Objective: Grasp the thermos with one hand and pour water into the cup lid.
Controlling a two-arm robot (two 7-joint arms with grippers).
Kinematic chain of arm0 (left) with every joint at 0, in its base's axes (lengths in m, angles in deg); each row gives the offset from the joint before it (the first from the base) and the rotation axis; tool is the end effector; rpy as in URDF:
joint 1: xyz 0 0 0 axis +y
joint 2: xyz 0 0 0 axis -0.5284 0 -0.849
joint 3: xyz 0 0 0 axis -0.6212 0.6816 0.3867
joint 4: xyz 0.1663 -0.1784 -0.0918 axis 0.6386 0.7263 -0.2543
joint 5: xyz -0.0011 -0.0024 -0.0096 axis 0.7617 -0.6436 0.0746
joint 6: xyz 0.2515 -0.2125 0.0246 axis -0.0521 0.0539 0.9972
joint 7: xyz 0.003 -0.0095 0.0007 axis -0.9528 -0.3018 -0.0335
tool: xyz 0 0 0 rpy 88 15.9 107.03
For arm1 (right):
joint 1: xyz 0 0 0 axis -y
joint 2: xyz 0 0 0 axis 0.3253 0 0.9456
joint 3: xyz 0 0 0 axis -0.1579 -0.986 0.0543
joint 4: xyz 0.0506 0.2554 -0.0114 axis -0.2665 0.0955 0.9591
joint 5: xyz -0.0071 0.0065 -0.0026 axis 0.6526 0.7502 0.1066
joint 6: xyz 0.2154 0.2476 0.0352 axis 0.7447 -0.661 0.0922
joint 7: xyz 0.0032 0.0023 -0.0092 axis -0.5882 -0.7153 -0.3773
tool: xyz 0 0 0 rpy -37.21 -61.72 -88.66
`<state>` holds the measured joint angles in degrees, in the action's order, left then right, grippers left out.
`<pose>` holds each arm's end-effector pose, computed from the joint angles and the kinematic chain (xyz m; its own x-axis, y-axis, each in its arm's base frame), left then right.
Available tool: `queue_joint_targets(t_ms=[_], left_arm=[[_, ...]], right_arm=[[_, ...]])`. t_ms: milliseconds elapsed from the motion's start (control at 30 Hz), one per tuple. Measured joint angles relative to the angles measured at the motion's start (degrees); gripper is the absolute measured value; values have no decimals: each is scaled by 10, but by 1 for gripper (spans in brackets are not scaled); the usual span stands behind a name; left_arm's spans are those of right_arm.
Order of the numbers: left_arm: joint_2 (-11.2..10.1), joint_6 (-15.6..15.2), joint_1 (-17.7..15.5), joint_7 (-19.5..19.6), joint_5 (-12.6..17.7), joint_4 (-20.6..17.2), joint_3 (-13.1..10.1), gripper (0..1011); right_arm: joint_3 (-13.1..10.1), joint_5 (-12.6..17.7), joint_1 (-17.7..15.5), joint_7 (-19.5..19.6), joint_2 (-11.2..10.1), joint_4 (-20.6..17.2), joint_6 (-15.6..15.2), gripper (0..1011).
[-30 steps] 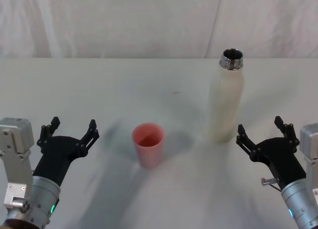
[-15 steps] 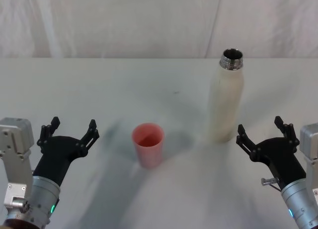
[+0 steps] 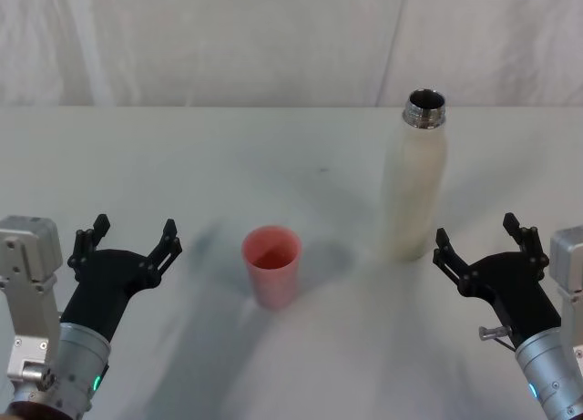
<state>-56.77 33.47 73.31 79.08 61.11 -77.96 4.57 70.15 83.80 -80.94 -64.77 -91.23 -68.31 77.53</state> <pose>0.2818 0.0282 -0.2575 0.1244 0.9917 -0.0328 -0.9921 0.1239 -0.0177 0.2912 0.0499 -0.2692 0.2627 -0.9625 0.0675 0.9627 0.2661 0.0480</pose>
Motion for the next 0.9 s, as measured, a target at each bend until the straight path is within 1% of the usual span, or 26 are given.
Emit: queue_joint_targets(t_ms=[300, 567, 767, 900], left_arm=[[0, 0, 0, 0, 0, 0, 0, 1001], [0, 0, 0, 0, 0, 0, 0, 1001], [0, 0, 0, 0, 0, 0, 0, 1001], [0, 0, 0, 0, 0, 0, 0, 1001]], right_arm=[[-1, 0, 0, -1, 1, 0, 0, 1003], [-11, 4, -2, -26, 10, -3, -7, 1003], [-11, 6, 1, -43, 18, -3, -12, 1003], [-9, 6, 7, -57, 25, 3, -12, 1003]])
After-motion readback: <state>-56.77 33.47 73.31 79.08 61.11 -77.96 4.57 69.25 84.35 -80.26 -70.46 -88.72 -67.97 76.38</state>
